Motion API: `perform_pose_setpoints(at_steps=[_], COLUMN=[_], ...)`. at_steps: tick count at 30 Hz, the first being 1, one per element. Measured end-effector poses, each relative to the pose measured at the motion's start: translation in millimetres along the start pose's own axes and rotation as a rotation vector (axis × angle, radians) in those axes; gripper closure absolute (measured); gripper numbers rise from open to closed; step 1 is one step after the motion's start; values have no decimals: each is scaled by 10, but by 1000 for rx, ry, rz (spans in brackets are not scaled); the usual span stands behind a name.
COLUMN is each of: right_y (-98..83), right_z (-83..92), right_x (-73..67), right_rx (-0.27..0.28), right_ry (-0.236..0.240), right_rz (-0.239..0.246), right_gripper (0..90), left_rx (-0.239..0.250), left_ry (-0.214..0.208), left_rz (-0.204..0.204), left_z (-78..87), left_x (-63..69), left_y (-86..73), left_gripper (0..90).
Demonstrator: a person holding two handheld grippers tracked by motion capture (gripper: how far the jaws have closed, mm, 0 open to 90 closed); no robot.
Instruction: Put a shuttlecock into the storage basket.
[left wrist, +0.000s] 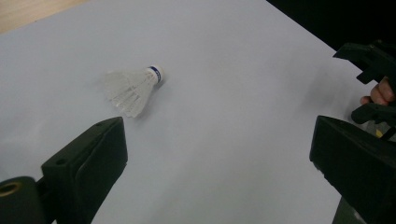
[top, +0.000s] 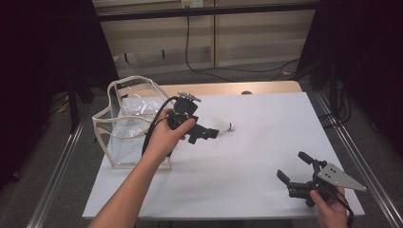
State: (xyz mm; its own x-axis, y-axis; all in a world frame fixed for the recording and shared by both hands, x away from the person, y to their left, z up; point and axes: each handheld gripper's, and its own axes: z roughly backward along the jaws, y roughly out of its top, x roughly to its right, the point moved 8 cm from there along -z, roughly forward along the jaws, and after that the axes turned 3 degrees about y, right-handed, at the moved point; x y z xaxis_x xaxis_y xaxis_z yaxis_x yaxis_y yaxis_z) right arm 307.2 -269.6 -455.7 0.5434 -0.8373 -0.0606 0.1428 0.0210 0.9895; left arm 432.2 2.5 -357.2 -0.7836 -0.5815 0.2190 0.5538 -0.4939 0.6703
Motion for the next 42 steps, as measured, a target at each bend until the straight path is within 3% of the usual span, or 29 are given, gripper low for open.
perform_pose_setpoints(at_steps=[5,18,22,32,42], right_y=[0,2,3,5,4], right_z=[1,4,7,10,4], right_x=[1,-1,-3,-2,-3], right_rx=[0,1,0,1,-1], right_ry=[-1,1,2,0,0], right_rz=[1,2,2,2,4], right_gripper=[7,7,7,7,7], left_rx=[4,4,7,12,19], left_ry=[29,50,63,47,60], left_rz=[2,-1,18,26,24], left_z=[-80,-257,-315,-432,-518], left_x=[-50,-132,-163,-191,-226], left_y=[-45,-145,-162,-200,-193], left_gripper=[47,47,46,46,46])
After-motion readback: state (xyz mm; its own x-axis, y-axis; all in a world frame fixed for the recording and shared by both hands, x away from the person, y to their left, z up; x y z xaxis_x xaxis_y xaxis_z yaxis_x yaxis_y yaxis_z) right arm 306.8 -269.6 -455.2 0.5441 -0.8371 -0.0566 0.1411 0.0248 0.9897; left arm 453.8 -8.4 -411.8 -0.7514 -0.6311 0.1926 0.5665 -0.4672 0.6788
